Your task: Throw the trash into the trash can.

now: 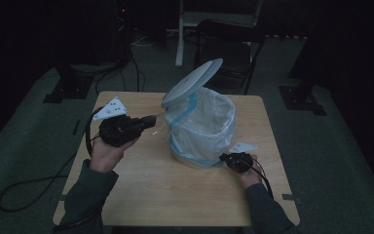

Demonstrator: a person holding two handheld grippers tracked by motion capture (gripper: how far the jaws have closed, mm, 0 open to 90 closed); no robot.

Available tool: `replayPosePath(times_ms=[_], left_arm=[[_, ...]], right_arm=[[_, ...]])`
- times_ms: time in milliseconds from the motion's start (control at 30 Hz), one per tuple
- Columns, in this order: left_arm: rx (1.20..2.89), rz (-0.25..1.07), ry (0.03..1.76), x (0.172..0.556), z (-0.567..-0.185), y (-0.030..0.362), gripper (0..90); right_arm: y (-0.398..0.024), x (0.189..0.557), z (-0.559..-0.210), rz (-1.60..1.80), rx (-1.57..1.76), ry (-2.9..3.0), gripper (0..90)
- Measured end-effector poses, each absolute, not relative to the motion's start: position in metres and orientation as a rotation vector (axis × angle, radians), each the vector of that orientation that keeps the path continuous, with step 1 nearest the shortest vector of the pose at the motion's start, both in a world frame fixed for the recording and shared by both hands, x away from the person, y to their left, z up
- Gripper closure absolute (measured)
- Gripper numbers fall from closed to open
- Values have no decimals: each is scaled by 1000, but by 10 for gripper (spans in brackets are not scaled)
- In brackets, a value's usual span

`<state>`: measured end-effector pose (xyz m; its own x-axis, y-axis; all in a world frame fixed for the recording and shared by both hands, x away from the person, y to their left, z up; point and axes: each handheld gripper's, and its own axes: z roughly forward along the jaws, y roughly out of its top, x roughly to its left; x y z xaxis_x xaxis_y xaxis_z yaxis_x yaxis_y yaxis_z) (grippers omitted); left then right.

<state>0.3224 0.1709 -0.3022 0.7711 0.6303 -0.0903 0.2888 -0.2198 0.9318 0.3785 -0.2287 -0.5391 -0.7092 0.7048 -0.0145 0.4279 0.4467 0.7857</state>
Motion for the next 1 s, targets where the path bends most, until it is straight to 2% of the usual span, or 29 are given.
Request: replayPosePath(times_ms=[1000], left_arm=[[1846, 353, 665, 342, -294, 127, 869]], right_arm=[[-229, 378, -539, 1135, 961, 2365, 900]])
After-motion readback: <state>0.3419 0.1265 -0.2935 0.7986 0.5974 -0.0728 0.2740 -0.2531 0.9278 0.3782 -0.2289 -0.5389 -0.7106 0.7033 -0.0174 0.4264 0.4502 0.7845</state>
